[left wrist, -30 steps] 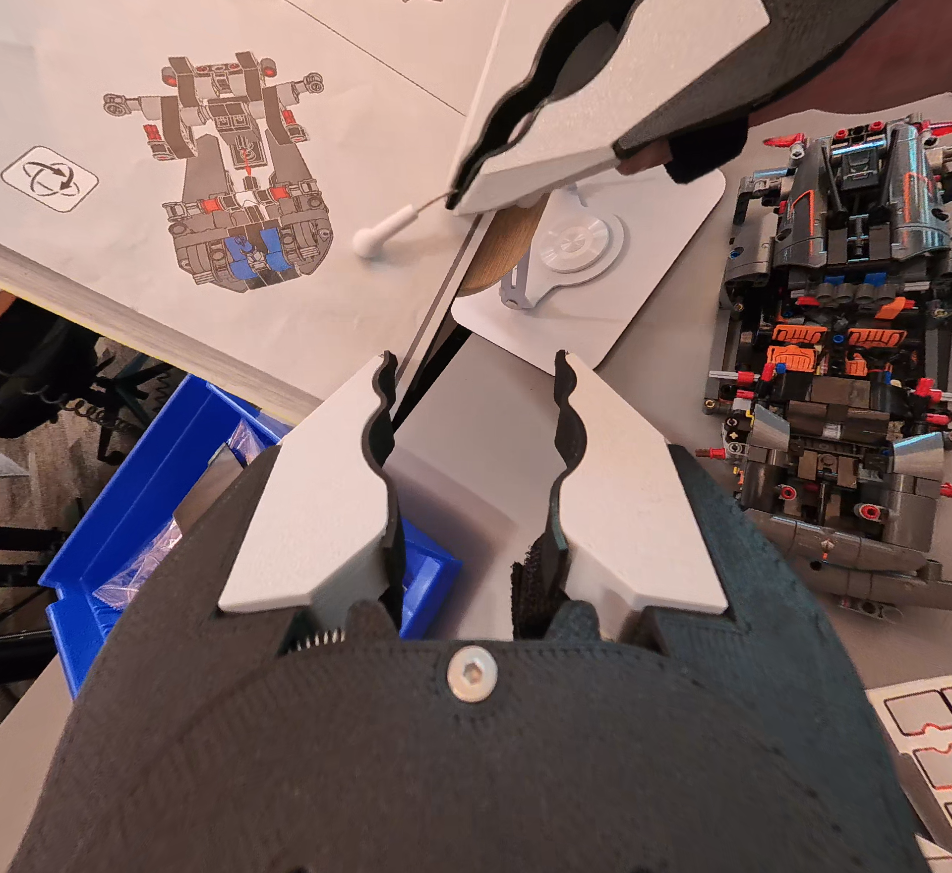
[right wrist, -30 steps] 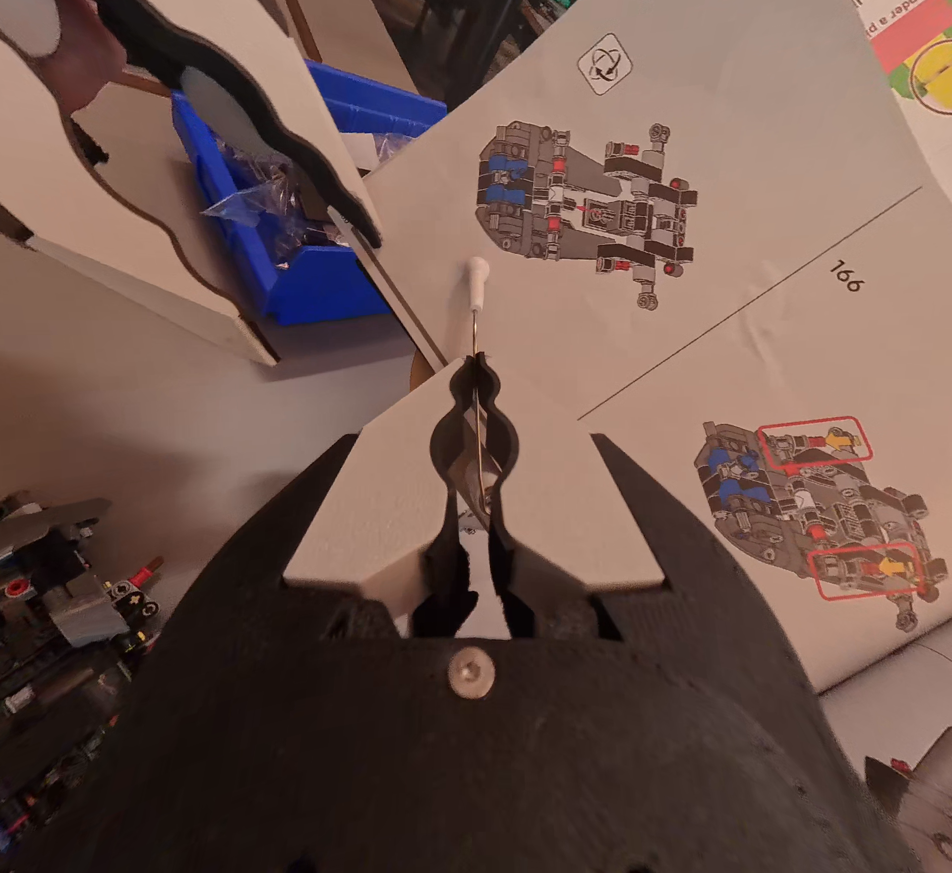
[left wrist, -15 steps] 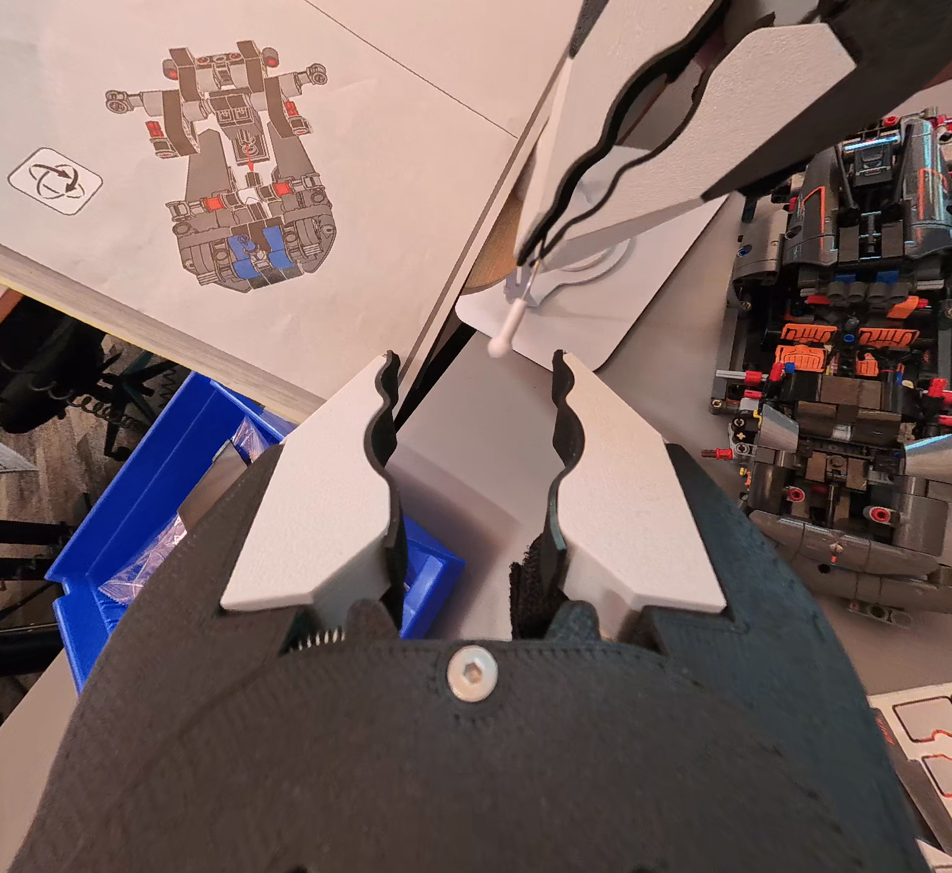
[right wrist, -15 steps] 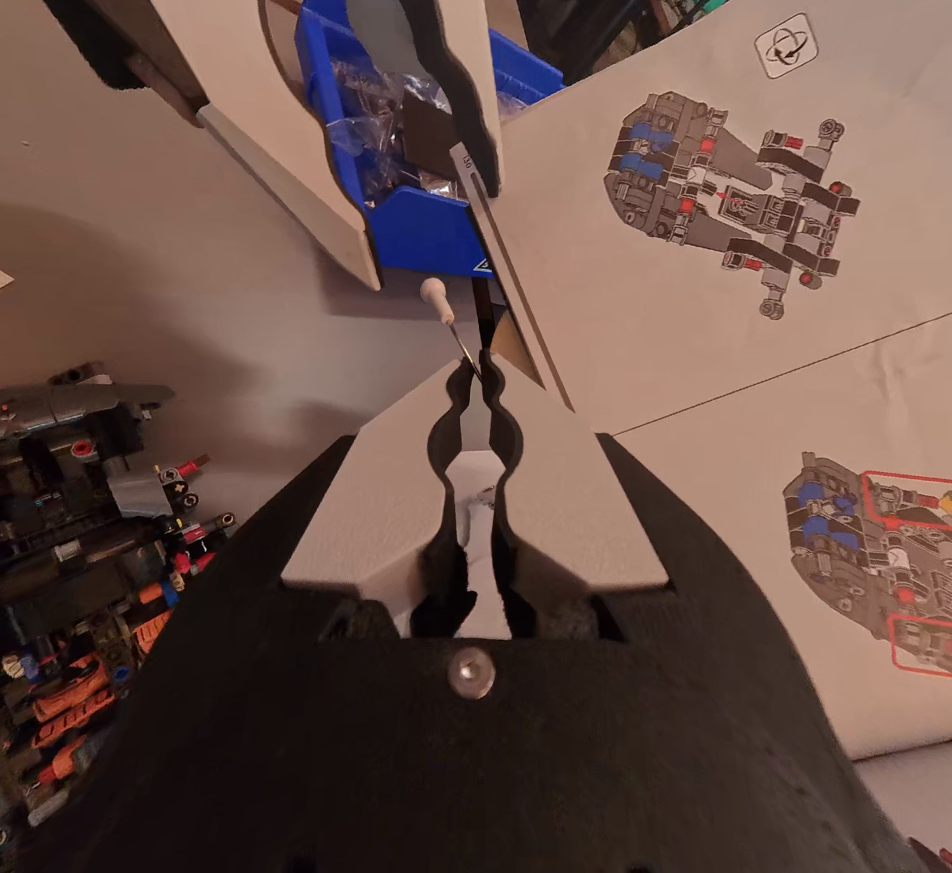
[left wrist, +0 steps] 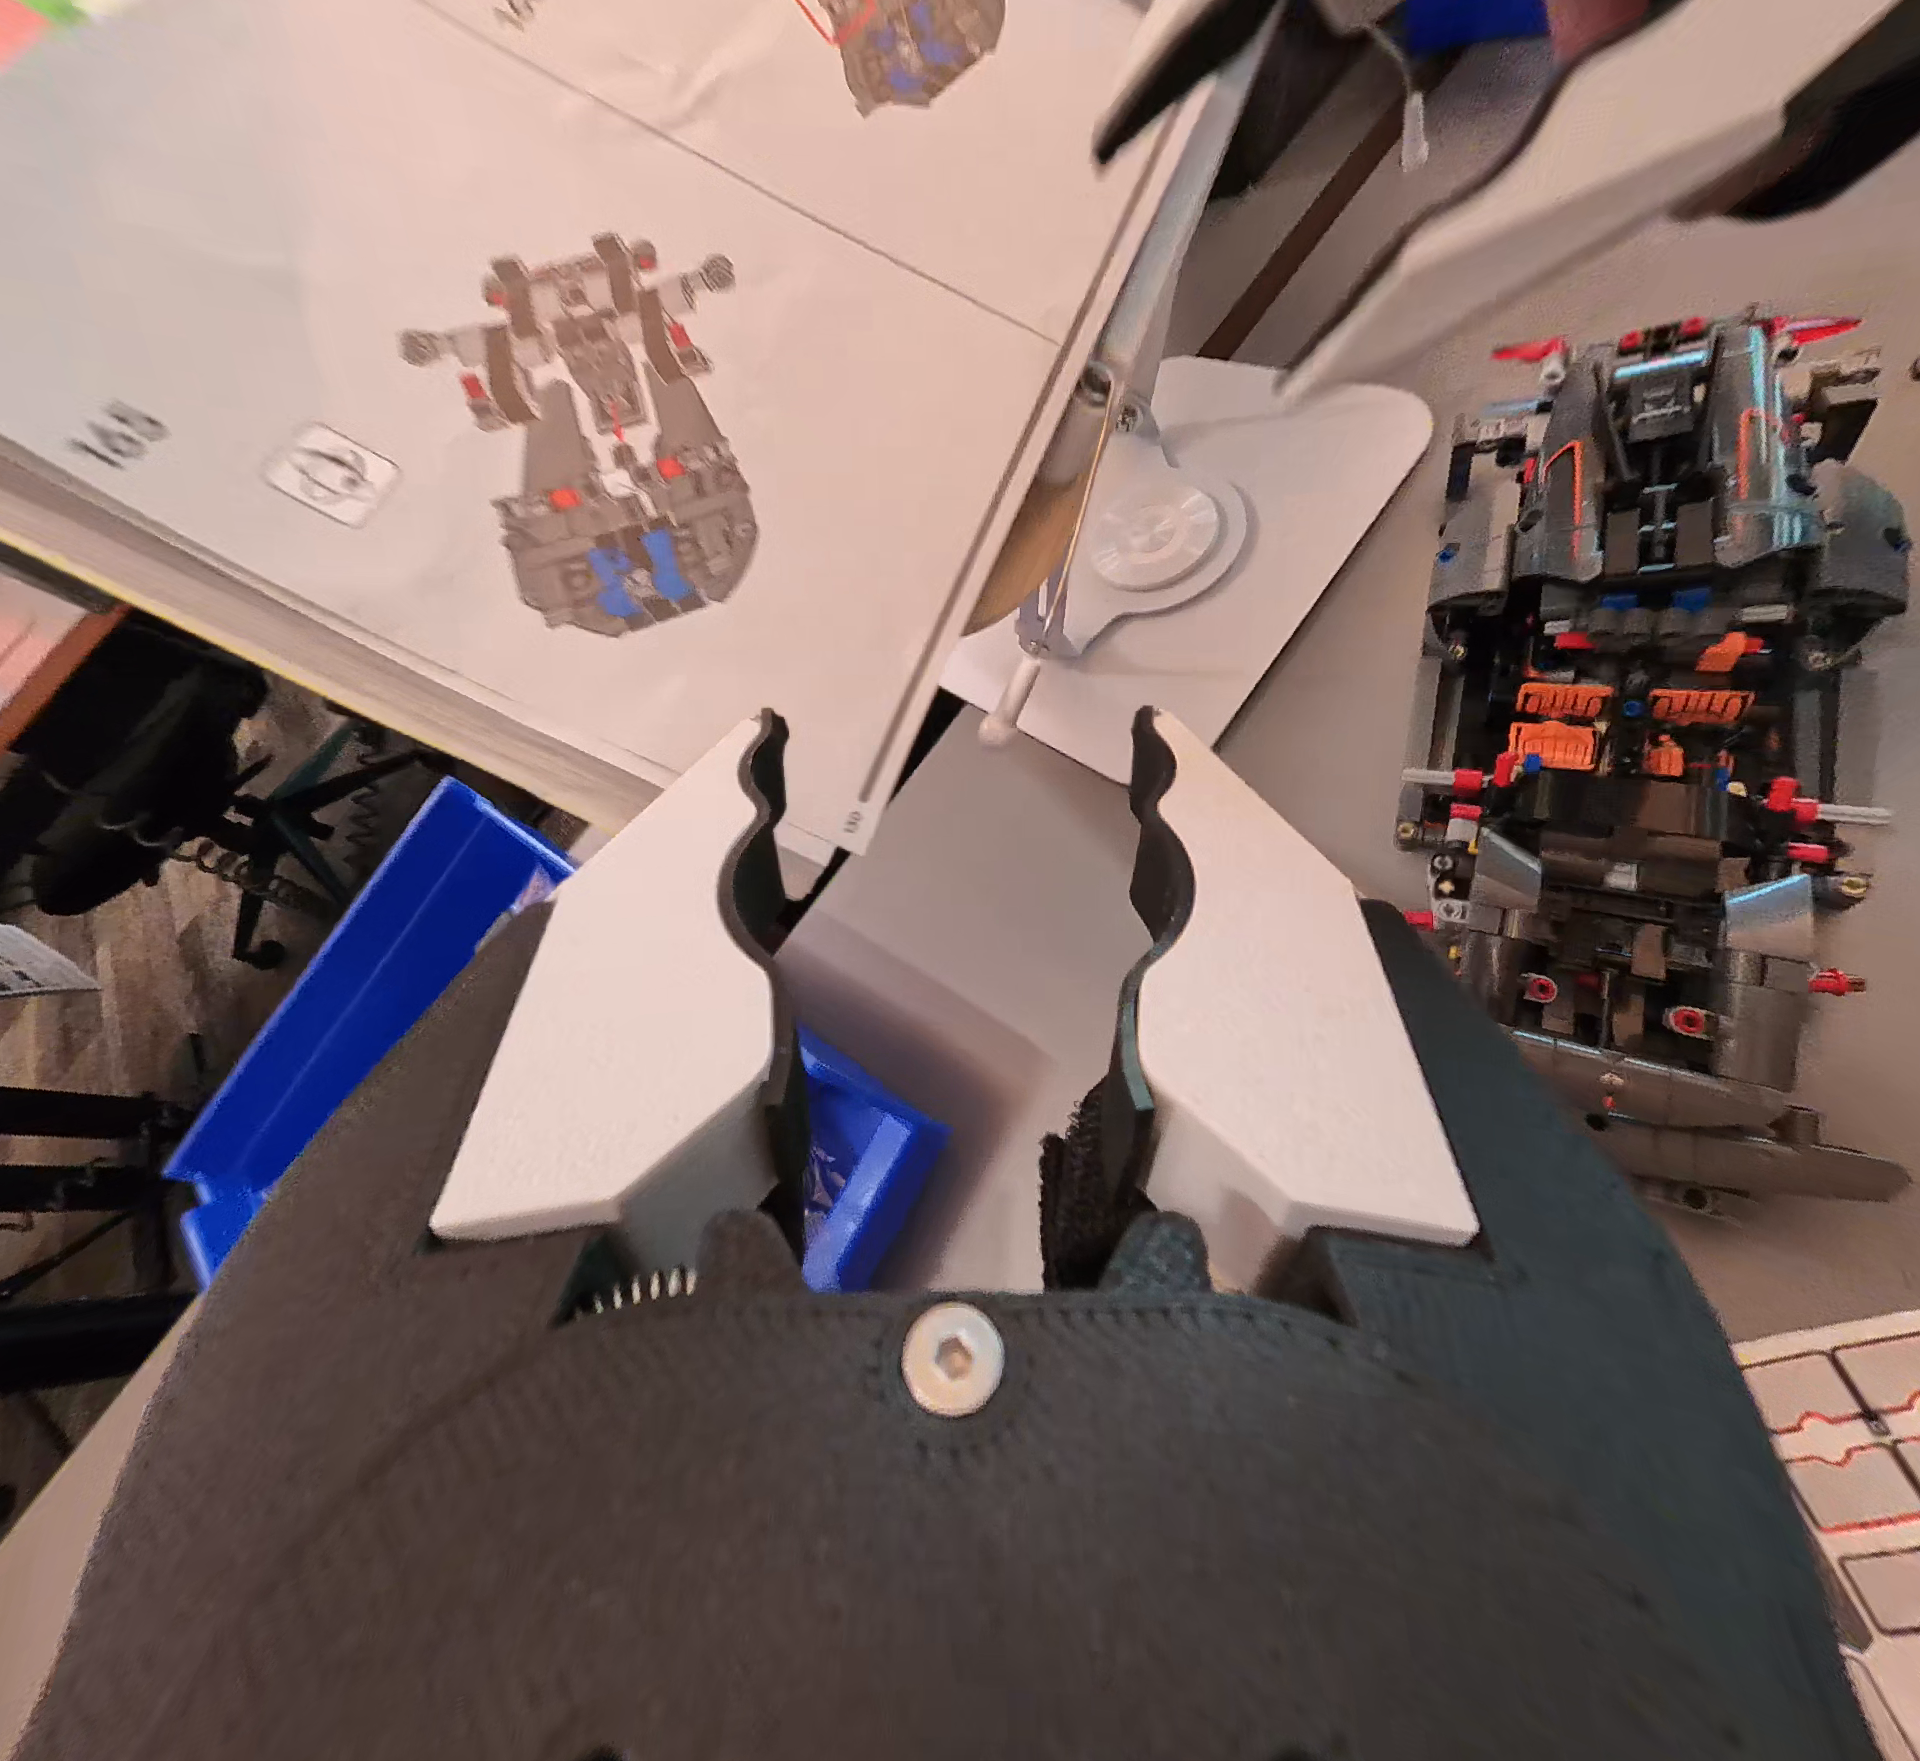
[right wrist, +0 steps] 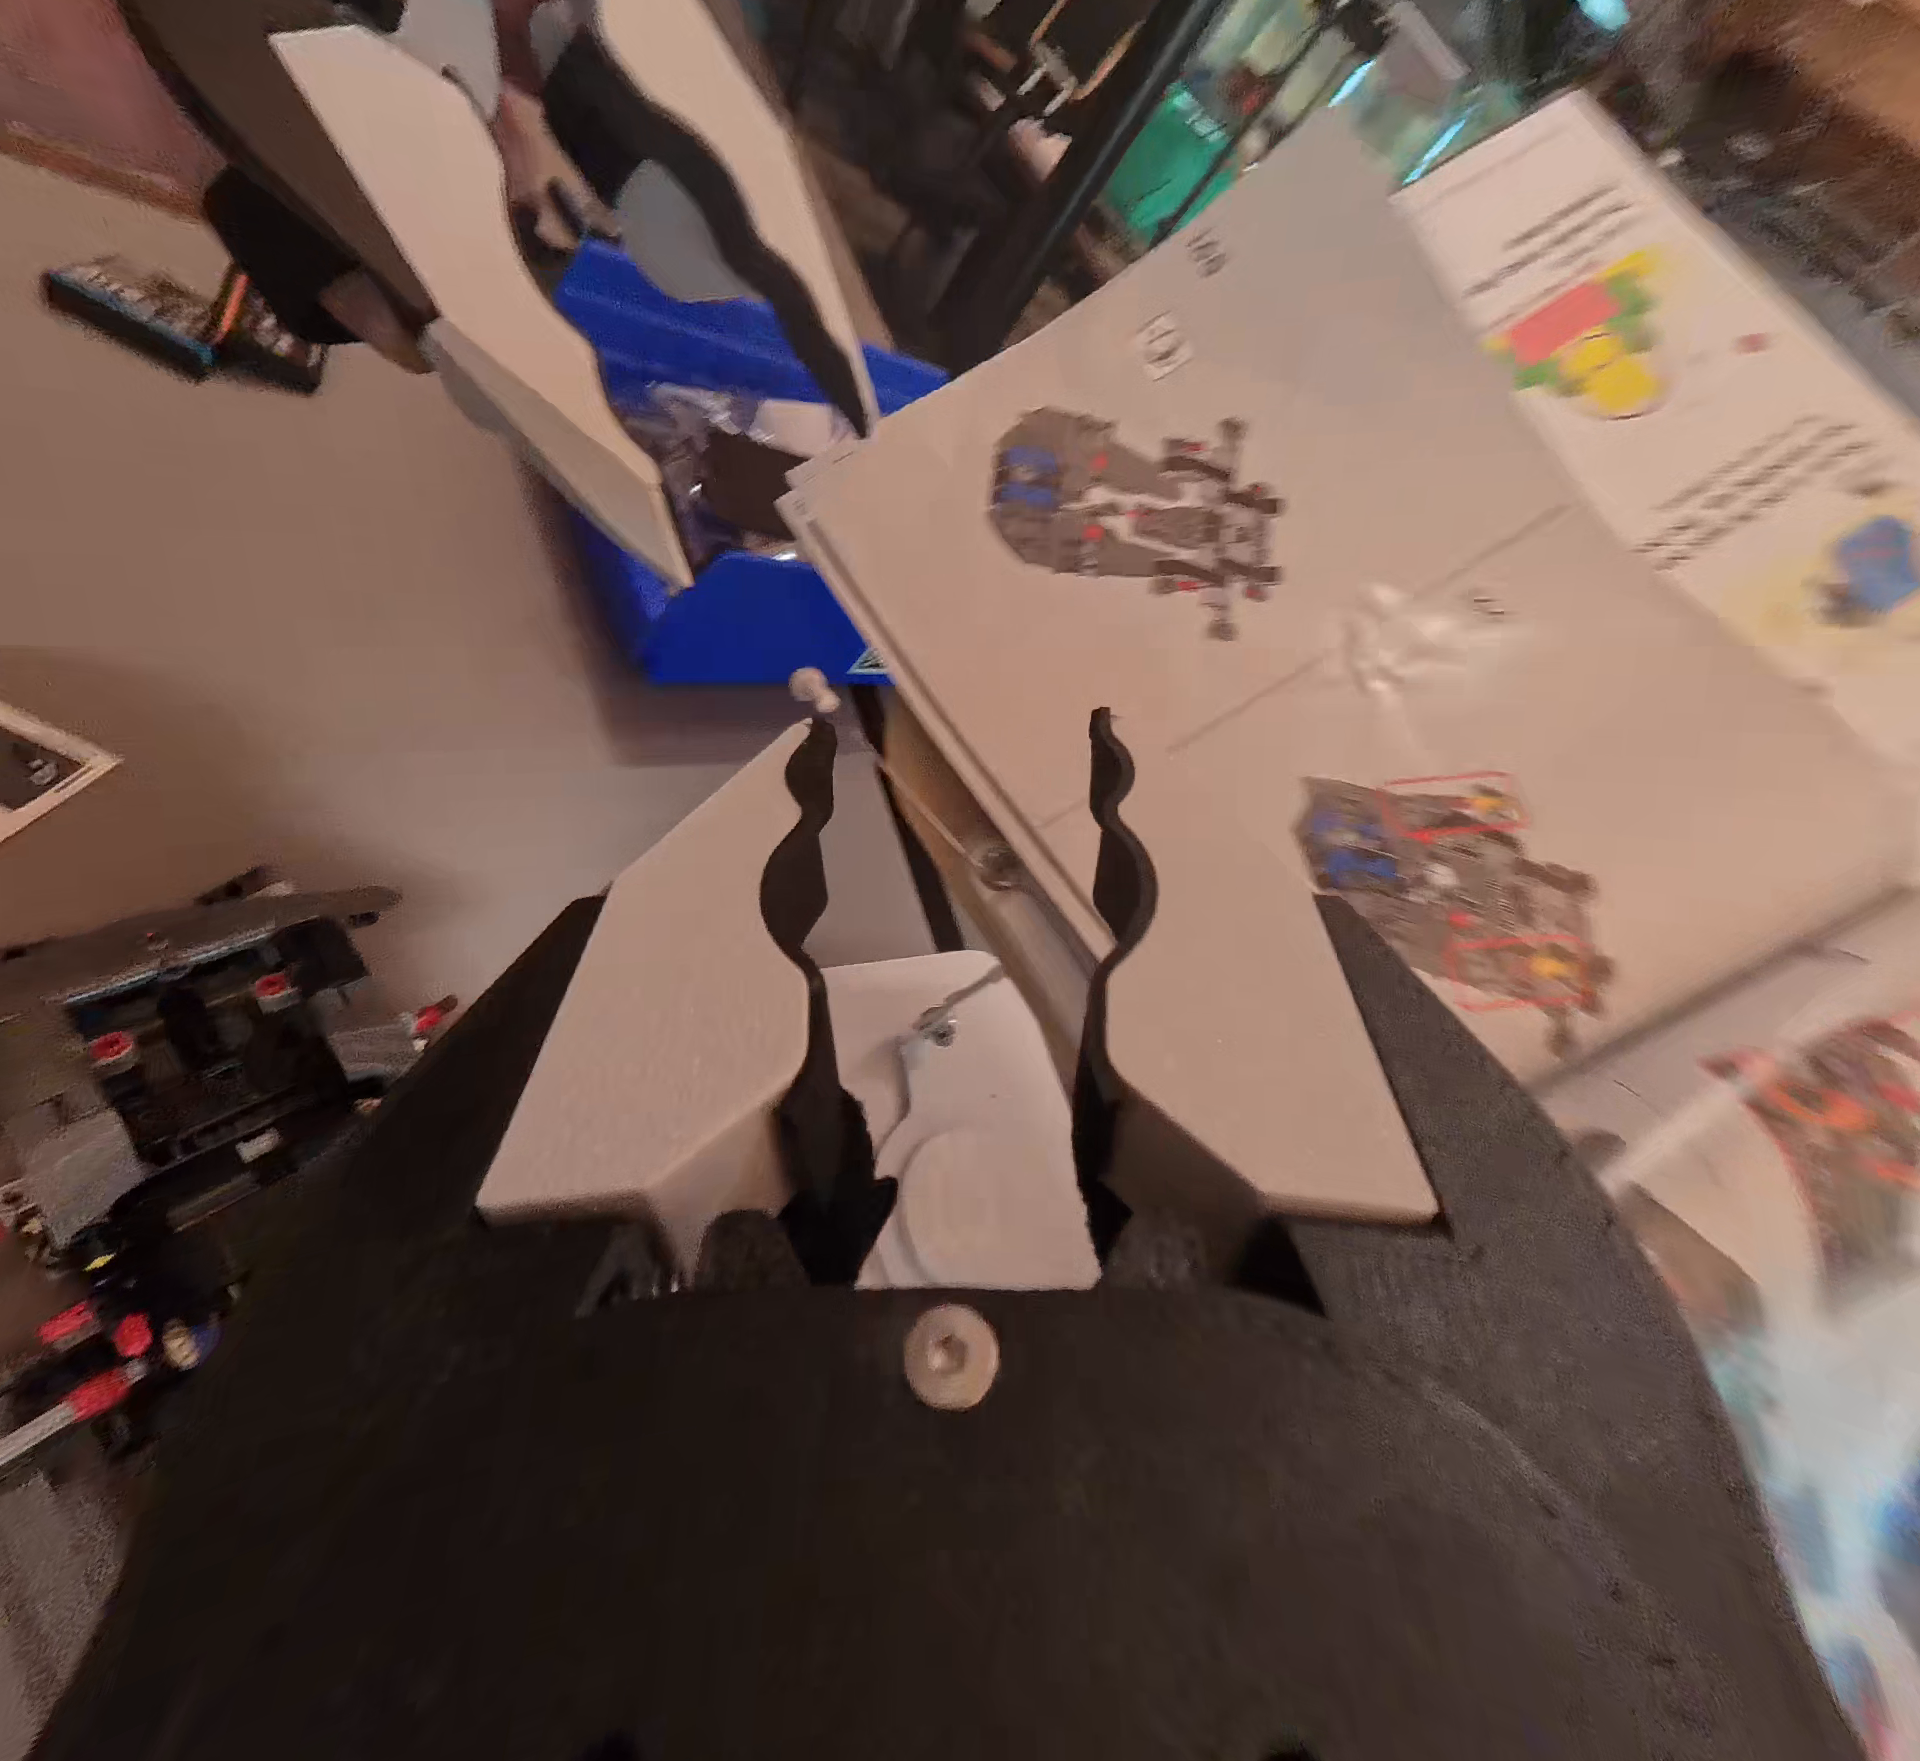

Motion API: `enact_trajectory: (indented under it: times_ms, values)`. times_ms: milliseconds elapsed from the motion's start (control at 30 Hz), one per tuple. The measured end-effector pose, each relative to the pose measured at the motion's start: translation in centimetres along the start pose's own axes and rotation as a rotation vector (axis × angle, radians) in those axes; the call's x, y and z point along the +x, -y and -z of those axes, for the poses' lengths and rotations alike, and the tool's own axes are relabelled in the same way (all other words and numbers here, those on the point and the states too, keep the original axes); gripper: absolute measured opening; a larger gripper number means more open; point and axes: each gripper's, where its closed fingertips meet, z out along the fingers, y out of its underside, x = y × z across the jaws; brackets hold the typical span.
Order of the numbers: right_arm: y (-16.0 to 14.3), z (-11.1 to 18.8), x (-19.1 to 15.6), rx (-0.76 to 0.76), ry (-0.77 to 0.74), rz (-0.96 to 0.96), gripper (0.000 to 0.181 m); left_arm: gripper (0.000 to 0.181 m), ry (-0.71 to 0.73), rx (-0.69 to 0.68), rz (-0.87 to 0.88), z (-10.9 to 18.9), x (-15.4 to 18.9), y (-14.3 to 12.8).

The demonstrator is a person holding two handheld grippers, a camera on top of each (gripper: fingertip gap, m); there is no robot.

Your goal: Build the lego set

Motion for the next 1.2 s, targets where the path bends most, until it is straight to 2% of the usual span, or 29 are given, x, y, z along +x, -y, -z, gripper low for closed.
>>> enact_trajectory:
  times_ms: [33, 133, 267, 300, 433, 633, 833, 1000, 1200]
  values:
    - [0.4, 1.1, 1.1, 0.026, -0.052, -0.005, 0.047, 0.065, 0.007, 0.012, -0.005, 0.4, 0.0, 0.5]
    - [-0.4, 3.8, 4.9, 0.034, -0.223, -0.049, 0.040, 0.065, 0.035, 0.028, -0.042, 1.3, 0.4, 1.9]
    - [-6.6, 4.7, 8.5, -0.162, -0.366, -0.102, 0.039, 0.064, 0.035, 0.032, -0.084, 0.9, 2.4, 3.6]
    - [-7.9, 4.8, 9.0, -0.189, -0.393, -0.109, 0.038, 0.064, 0.026, 0.031, -0.092, 0.7, 3.0, 3.9]
    - [-9.6, 5.4, 9.6, -0.196, -0.432, -0.108, 0.036, 0.064, 0.022, -0.011, -0.132, 0.1, 4.5, 4.6]
    - [-10.4, 6.3, 9.8, -0.161, -0.421, -0.158, 0.038, 0.063, 0.017, 0.018, -0.119, 0.6, 6.2, 6.5]
    - [-10.2, 5.9, 9.0, -0.191, -0.428, -0.077, 0.046, 0.064, 0.013, 0.037, -0.128, 0.1, 8.0, 8.5]
    - [-10.3, 5.7, 8.8, -0.217, -0.458, -0.045, 0.062, 0.063, -0.006, 0.066, -0.164, -0.1, 9.6, 11.5]
    - [-10.6, 4.9, 7.9, -0.263, -0.470, -0.015, 0.088, 0.063, 0.037, 0.110, -0.217, 0.2, 10.0, 15.0]
